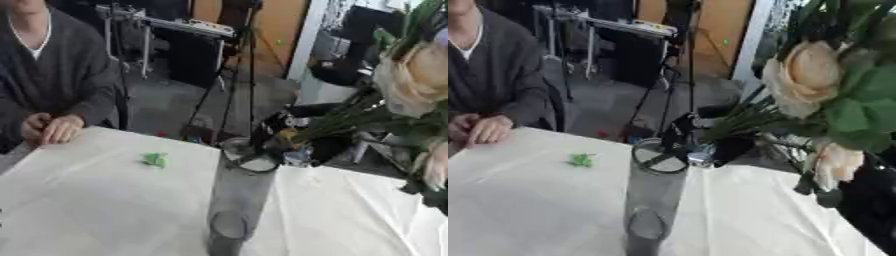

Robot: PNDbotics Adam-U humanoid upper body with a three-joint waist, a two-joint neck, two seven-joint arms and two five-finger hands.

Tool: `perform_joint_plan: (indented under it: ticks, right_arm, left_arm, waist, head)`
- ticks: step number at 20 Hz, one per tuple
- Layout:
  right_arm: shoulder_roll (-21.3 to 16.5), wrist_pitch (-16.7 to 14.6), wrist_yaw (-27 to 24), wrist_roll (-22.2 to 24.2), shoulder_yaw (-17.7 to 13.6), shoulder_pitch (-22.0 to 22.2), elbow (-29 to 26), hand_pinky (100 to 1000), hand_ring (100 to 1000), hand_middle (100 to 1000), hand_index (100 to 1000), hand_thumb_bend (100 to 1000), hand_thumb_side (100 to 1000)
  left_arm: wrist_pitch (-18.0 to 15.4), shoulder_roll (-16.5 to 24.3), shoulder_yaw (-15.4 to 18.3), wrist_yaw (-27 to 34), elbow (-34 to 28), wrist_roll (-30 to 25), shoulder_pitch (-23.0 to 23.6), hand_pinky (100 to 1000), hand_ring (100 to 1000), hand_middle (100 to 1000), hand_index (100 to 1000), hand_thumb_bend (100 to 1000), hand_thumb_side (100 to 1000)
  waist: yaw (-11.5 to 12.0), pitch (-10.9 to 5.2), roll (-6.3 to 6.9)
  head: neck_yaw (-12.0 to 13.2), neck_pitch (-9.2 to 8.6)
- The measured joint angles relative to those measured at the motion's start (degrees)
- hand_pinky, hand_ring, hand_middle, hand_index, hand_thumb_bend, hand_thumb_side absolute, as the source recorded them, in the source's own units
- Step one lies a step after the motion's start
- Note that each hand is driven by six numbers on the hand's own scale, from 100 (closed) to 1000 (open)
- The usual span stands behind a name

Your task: Arrange flowers into the vase.

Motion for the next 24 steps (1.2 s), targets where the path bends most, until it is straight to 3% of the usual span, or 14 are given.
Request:
perform_joint_plan:
  ticks: [6,12,16,24]
  right_arm:
    - [-0.02,-0.16,0.49,-0.16,-0.24,0.0,0.99,851,915,863,866,100,713]
    - [-0.03,-0.29,0.69,-0.29,-0.44,0.0,1.43,895,965,934,933,100,702]
    - [-0.09,-0.35,1.03,-0.35,-0.44,0.0,1.72,921,990,969,958,100,741]
    - [-0.09,-0.59,2.0,-0.59,-0.37,0.03,2.96,936,1000,976,964,175,772]
  left_arm:
    - [-0.01,0.0,0.08,0.0,0.29,0.03,0.01,777,805,762,798,1000,759]
    - [-0.02,0.0,0.09,0.0,0.29,0.06,0.04,777,805,762,798,1000,759]
    - [-0.06,0.0,0.1,-0.01,0.29,0.12,0.04,777,804,761,798,1000,760]
    - [-0.1,0.03,0.17,-0.07,0.31,0.32,0.08,778,804,761,797,1000,761]
  waist:
    - [-0.07,-0.01,-0.03]
    - [-0.14,-0.02,-0.04]
    - [-0.2,-0.04,-0.29]
    - [-0.17,-0.21,-1.16]
  head:
    - [0.2,-0.01]
    - [0.2,-0.01]
    - [0.2,-0.01]
    - [0.23,-0.02]
